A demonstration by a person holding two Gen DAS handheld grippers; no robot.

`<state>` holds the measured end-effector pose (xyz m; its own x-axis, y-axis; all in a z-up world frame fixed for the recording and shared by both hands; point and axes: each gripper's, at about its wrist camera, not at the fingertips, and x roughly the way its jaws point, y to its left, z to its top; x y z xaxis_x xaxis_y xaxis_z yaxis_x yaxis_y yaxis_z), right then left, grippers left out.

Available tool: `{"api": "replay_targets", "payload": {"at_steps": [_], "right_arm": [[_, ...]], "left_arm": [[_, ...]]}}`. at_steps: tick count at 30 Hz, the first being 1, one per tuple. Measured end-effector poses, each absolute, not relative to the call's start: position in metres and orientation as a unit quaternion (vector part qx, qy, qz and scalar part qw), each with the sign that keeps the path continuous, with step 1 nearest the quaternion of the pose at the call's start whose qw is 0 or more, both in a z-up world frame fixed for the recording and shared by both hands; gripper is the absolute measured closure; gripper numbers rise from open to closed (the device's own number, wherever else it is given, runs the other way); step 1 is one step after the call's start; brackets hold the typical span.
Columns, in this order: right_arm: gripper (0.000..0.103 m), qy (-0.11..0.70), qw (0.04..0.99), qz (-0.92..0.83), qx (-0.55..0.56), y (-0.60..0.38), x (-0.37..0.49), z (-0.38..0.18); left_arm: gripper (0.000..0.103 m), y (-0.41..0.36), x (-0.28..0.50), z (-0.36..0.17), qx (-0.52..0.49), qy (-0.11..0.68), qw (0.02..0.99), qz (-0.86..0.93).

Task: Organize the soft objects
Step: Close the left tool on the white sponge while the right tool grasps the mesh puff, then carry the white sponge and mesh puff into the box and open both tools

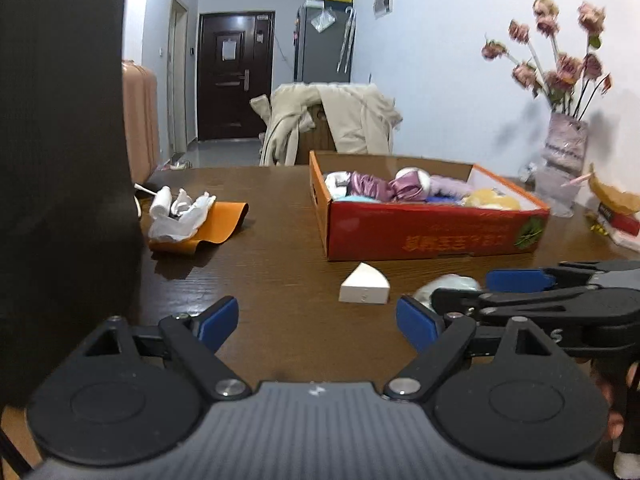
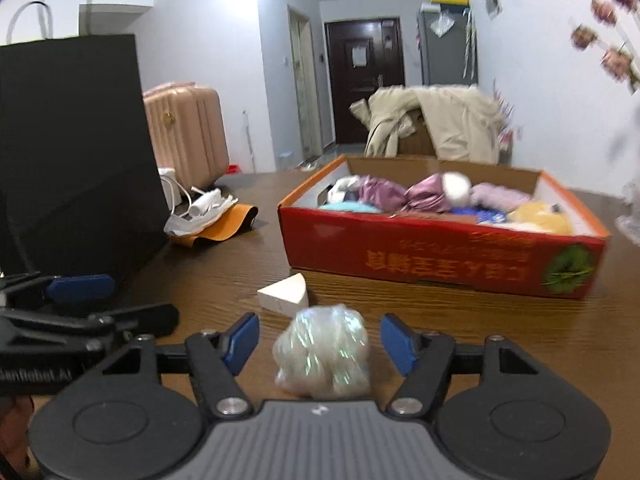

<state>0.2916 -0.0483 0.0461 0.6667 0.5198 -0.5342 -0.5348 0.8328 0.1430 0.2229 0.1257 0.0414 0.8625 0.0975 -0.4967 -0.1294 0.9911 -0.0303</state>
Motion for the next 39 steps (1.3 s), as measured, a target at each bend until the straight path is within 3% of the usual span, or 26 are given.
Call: {"api": "replay_targets", "payload": {"at_steps": [1, 2, 6, 10, 13, 15, 29, 39], "right_arm": [[0.059, 0.302, 0.908, 0.29, -0.019, -0.044, 0.299, 0.041], [0.064, 0.311, 0.903, 0.296, -0.025, -0.042, 0.303, 0.038], [0.065, 0.301, 0.913, 0.277, 0.008, -0.071, 0.309, 0.039], [0.065, 0.296, 0.925, 0.234, 0.044, -0.12, 0.311, 0.045], [0.065, 0.293, 0.932, 0.207, 0.054, -0.148, 0.31, 0.046], [0.065, 0.293, 0.933, 0.2, 0.058, -0.158, 0.31, 0.045], [0.065, 0.291, 0.932, 0.209, 0.055, -0.178, 0.259, 0.052], [0.065, 0.261, 0.938, 0.22, 0.058, -0.189, 0.252, 0.075]], "left_arm": [[0.016, 0.126, 0.232, 0.039, -0.03, 0.26, 0.963, 0.058], [0.017, 0.126, 0.243, 0.037, -0.03, 0.265, 0.962, 0.053], [0.024, 0.117, 0.29, 0.024, -0.035, 0.287, 0.957, 0.034], [0.04, 0.1, 0.325, 0.008, -0.017, 0.309, 0.951, 0.023], [0.062, 0.099, 0.334, -0.003, -0.011, 0.326, 0.945, 0.03], [0.069, 0.097, 0.331, -0.002, -0.007, 0.326, 0.945, 0.029], [0.069, 0.064, 0.233, 0.042, -0.058, 0.29, 0.955, -0.003], [0.069, 0.05, 0.231, 0.068, -0.043, 0.258, 0.965, -0.016]]}}
